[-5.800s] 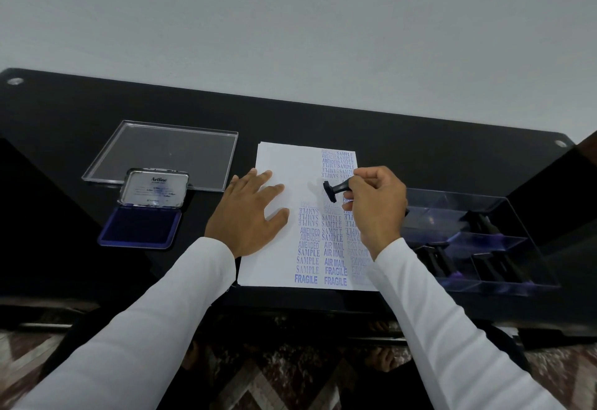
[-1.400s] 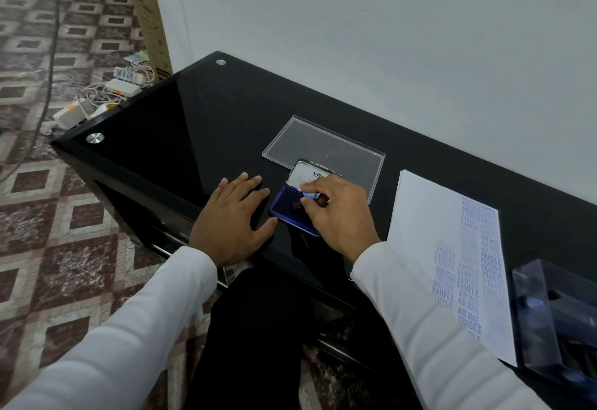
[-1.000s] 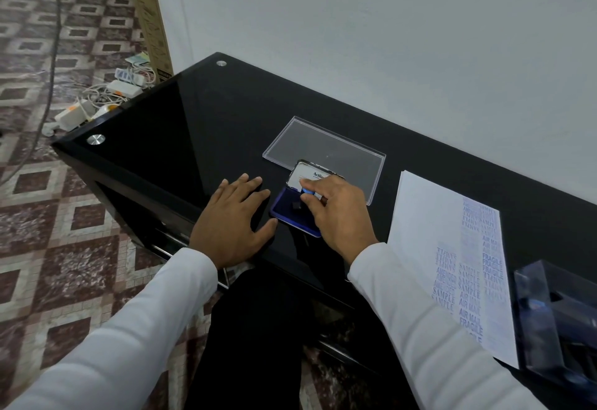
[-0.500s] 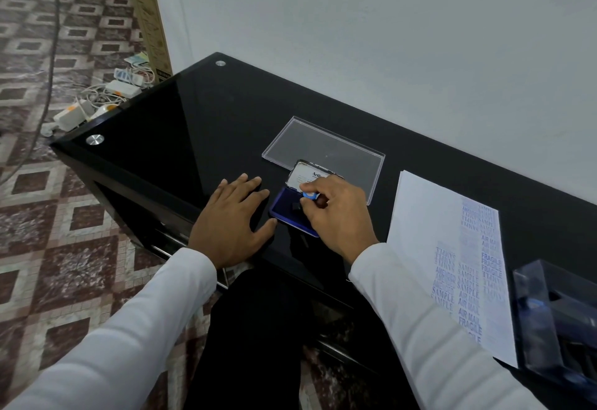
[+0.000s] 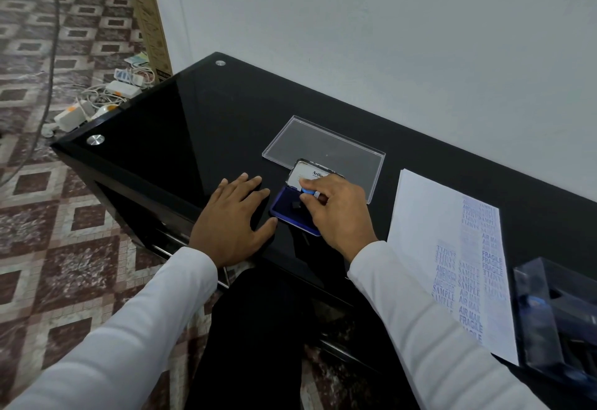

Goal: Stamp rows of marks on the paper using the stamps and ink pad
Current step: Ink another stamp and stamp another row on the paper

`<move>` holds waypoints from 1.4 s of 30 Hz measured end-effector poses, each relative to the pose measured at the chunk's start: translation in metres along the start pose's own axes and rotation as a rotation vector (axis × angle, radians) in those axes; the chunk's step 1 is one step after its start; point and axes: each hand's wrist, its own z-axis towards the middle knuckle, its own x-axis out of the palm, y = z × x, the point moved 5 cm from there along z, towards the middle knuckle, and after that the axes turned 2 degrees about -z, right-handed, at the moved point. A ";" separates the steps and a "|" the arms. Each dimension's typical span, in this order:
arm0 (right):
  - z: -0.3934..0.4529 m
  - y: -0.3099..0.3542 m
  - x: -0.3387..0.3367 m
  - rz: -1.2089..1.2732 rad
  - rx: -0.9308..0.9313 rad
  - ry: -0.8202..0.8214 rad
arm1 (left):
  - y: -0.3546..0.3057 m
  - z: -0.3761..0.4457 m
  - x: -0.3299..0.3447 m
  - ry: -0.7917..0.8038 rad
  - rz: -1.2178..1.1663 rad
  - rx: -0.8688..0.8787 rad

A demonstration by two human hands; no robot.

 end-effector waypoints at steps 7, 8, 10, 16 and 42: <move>-0.003 0.001 -0.002 0.039 0.009 0.011 | 0.000 -0.001 0.001 -0.015 -0.009 0.002; -0.003 0.001 -0.002 0.038 0.010 0.013 | 0.000 -0.001 0.001 -0.010 -0.006 0.001; -0.002 0.001 -0.002 0.036 0.011 0.009 | 0.000 0.000 0.001 -0.007 -0.003 -0.001; 0.000 0.000 -0.001 0.009 -0.005 -0.018 | 0.000 0.000 0.000 -0.005 -0.004 -0.003; -0.001 0.000 0.001 0.000 0.009 0.017 | 0.000 -0.001 0.000 -0.017 -0.008 0.002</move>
